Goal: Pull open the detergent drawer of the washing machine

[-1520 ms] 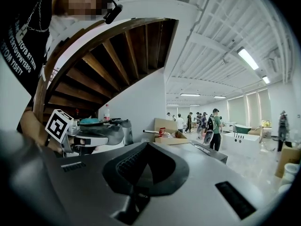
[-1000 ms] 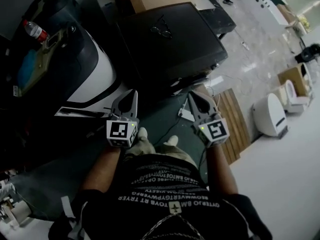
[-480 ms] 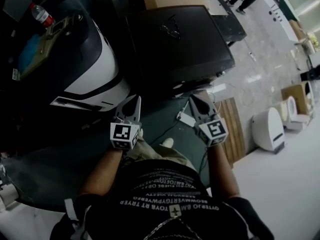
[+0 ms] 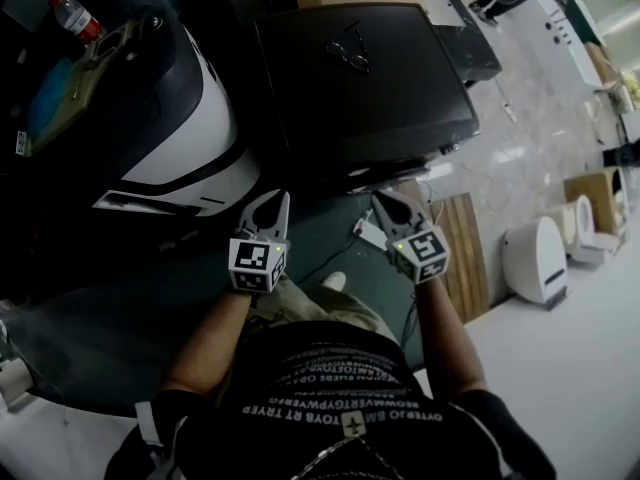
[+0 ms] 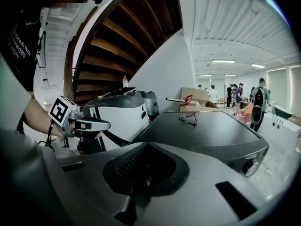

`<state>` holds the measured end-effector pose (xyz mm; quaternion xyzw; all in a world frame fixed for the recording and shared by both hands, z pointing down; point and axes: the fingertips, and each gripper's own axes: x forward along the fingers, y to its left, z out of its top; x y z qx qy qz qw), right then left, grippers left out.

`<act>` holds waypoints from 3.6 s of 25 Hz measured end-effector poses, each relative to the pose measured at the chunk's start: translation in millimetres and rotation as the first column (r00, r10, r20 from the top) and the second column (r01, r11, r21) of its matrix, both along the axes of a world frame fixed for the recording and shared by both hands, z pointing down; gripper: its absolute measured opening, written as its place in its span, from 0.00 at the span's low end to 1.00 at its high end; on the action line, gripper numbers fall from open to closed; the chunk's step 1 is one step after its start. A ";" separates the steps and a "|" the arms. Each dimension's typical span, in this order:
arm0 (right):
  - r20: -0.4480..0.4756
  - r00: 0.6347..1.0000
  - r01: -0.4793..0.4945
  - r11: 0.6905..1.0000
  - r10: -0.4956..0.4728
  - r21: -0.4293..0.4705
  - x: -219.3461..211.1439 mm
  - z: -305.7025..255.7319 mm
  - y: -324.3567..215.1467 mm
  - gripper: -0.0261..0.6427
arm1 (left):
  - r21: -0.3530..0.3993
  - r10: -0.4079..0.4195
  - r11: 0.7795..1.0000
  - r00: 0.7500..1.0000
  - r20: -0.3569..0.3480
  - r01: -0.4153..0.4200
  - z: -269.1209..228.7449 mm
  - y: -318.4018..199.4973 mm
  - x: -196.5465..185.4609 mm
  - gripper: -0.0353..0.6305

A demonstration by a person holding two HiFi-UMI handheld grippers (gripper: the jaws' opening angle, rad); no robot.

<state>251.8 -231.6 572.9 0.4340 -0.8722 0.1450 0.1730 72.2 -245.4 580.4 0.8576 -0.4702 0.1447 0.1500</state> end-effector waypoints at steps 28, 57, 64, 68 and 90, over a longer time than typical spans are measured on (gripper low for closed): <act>-0.077 0.996 0.023 0.985 -0.037 -0.171 25.6 111.1 -68.2 0.22 | -0.238 0.106 0.967 0.993 0.055 -0.090 112.1 -31.8 26.0 0.21; -0.109 0.994 0.003 0.969 -0.031 -0.248 21.0 147.6 -80.4 0.24 | -0.274 0.102 0.959 0.988 0.113 -0.068 131.7 -39.6 27.0 0.18; -0.095 0.995 0.003 0.966 -0.028 -0.259 24.3 148.1 -67.5 0.24 | -0.289 0.117 0.954 0.986 0.123 -0.077 132.3 -25.9 30.0 0.18; -0.086 0.996 -0.006 0.964 -0.018 -0.267 26.9 147.9 -60.1 0.24 | -0.294 0.109 0.953 0.987 0.119 -0.070 132.1 -18.6 32.1 0.19; -0.026 1.000 0.000 0.955 -0.008 -0.297 38.7 148.5 -22.8 0.24 | -0.325 0.135 0.941 0.984 0.116 -0.091 132.2 20.8 43.6 0.19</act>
